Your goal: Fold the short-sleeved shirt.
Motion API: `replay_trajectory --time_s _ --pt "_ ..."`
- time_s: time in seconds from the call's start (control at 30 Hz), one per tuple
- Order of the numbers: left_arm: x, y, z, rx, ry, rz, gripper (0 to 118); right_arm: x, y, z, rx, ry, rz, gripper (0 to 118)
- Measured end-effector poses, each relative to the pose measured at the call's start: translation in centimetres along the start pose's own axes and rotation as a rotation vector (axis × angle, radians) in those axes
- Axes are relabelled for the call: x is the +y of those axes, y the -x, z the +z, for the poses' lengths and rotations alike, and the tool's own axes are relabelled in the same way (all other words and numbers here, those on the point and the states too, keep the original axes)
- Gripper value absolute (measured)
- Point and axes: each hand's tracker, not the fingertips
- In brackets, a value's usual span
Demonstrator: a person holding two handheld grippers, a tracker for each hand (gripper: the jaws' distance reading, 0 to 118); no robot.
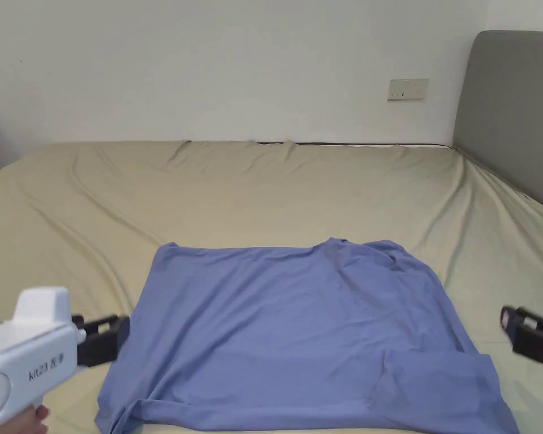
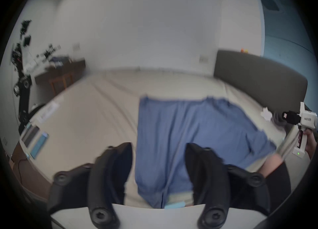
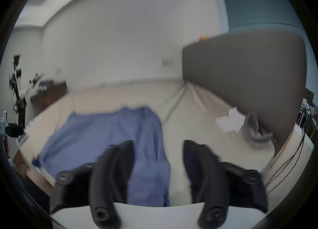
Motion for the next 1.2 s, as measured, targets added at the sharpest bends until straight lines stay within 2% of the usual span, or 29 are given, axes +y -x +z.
replay_trajectory --time_s 0.03,0.07,0.1,0.17,0.23,0.27,0.3,0.33,0.37,0.43,0.57,0.67,0.7,0.77,0.8,0.83,0.93,0.97,1.0,1.03,1.07,1.2 --pt "1.1 -0.3 1.4 0.022 -0.074 0.012 22 1.1 0.7 1.0 -0.001 -0.046 0.011 25" --pt "2.1 -0.8 3.0 0.05 -0.152 0.025 7 2.1 1.4 2.3 -0.008 -0.107 0.027 15" --pt "2.7 -1.3 4.3 0.054 -0.206 0.024 0 2.5 2.1 3.6 -0.022 -0.193 0.038 9" --pt "2.8 -2.1 6.4 0.095 -0.31 0.019 0 2.7 3.4 5.7 -0.02 -0.375 0.064 1" --pt "1.5 -2.9 7.3 0.105 -0.348 0.028 0 2.3 4.3 6.0 0.001 -0.313 0.054 0" --pt "0.4 -3.0 7.3 0.1 -0.341 0.048 0 1.9 4.0 5.1 0.036 -0.301 0.113 0" --pt "-0.3 -3.1 6.9 0.094 -0.326 0.068 0 1.1 4.2 4.8 0.075 -0.248 0.135 0" --pt "-0.8 -3.1 6.0 0.067 -0.233 0.044 0 0.3 4.3 4.7 0.063 -0.241 0.163 0" --pt "-1.5 -2.5 4.8 0.052 -0.155 0.004 0 0.1 4.7 4.7 0.04 -0.266 0.255 0" --pt "-2.8 -2.3 3.6 0.074 -0.096 -0.024 0 -1.0 4.3 3.1 0.083 -0.128 0.198 0" --pt "-4.9 -1.6 0.5 0.054 0.055 -0.106 0 -0.9 4.6 2.7 0.101 -0.142 0.219 0" --pt "-6.4 -0.7 -2.3 0.047 0.174 -0.033 0 -1.0 5.0 2.3 0.129 -0.139 0.237 0" --pt "-7.3 -0.4 -3.5 0.046 0.218 -0.012 3 -1.1 5.2 2.1 0.134 -0.134 0.248 0" --pt "-8.7 -0.9 -5.1 0.051 0.357 -0.053 51 -1.4 5.3 1.6 0.15 -0.104 0.249 0" --pt "-9.5 -0.9 -6.0 0.044 0.418 -0.071 67 -1.5 5.6 1.6 0.157 -0.084 0.244 0" --pt "-10.1 -0.9 -6.5 0.029 0.445 -0.084 72 -1.6 5.6 1.5 0.164 -0.068 0.236 0" --pt "-10.9 -0.4 -7.9 0.05 0.446 -0.066 71 -1.6 5.5 1.3 0.167 -0.069 0.242 0" --pt "-11.1 -0.1 -8.2 0.062 0.463 -0.026 64 -1.6 5.3 1.1 0.172 -0.066 0.239 0" --pt "-11.4 0.1 -8.5 0.055 0.478 0.005 47 -1.7 5.2 0.9 0.178 -0.052 0.229 0" --pt "-11.7 0.2 -8.7 0.036 0.477 0.008 10 -1.7 5.2 0.8 0.179 -0.046 0.223 0" --pt "-11.9 0.2 -8.8 0.016 0.494 -0.004 1 -1.8 5.1 0.7 0.18 -0.044 0.228 0" --pt "-11.6 -0.4 -8.2 0.019 0.457 -0.084 1 -2.0 5.0 0.7 0.173 -0.028 0.247 0"
